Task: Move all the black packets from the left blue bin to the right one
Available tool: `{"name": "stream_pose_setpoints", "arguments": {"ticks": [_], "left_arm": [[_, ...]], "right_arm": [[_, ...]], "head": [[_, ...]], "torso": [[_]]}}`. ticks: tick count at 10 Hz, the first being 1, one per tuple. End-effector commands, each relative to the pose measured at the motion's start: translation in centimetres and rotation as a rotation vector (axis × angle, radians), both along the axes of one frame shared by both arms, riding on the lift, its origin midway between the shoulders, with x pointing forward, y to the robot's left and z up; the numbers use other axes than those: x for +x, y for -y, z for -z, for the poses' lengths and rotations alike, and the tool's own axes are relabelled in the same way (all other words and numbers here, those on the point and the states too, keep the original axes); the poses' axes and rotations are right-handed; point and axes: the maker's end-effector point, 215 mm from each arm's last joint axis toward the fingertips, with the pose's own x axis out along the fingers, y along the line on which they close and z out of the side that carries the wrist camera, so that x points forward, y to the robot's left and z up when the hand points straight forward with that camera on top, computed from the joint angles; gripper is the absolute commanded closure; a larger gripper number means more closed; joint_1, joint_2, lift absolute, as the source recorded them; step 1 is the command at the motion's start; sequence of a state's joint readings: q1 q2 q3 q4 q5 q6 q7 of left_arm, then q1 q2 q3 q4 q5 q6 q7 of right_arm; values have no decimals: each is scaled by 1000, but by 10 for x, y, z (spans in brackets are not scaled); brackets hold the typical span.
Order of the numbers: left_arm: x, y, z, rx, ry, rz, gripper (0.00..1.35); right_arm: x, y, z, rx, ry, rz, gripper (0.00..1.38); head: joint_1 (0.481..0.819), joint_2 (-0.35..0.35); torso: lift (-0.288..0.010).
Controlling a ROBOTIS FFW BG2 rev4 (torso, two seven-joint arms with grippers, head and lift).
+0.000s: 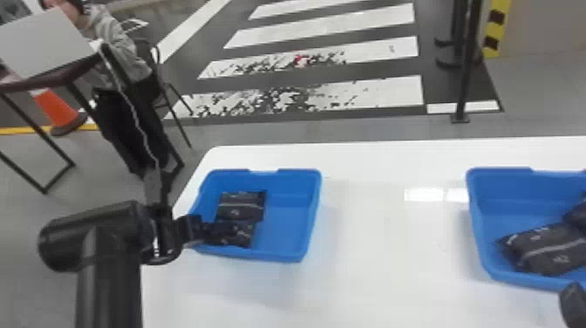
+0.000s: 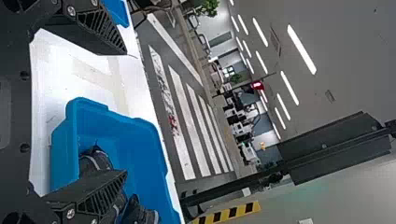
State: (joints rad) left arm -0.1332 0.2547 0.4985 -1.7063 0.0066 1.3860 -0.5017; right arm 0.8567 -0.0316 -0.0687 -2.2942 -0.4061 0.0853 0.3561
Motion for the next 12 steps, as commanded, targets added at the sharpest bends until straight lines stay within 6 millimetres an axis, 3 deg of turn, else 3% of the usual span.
{"name": "stream_pose_setpoints", "arguments": {"ticks": [1, 3, 5, 9, 11, 12], "left_arm": [[10, 11, -23, -4, 83, 36, 1204], [19, 30, -56, -12, 198, 88, 1204], [24, 77, -96, -48, 358, 184, 1204], [30, 237, -146, -272, 555, 440, 1204], [22, 297, -167, -356, 605, 538, 1204], [16, 323, -174, -398, 616, 583, 1204]], "right_arm": [[-1, -1, 0, 1, -1, -1, 124], [1, -1, -4, 0, 7, -4, 124], [3, -6, -10, 8, 24, -17, 124], [15, -56, -29, 91, 51, -178, 124], [18, -95, -39, 150, 50, -300, 124], [21, -105, -42, 163, 52, -332, 121]], "head": [[695, 350], [695, 350], [695, 331], [695, 196], [695, 143], [695, 123]], "torso": [[-154], [-154], [-154], [-154], [-154], [-154]]}}
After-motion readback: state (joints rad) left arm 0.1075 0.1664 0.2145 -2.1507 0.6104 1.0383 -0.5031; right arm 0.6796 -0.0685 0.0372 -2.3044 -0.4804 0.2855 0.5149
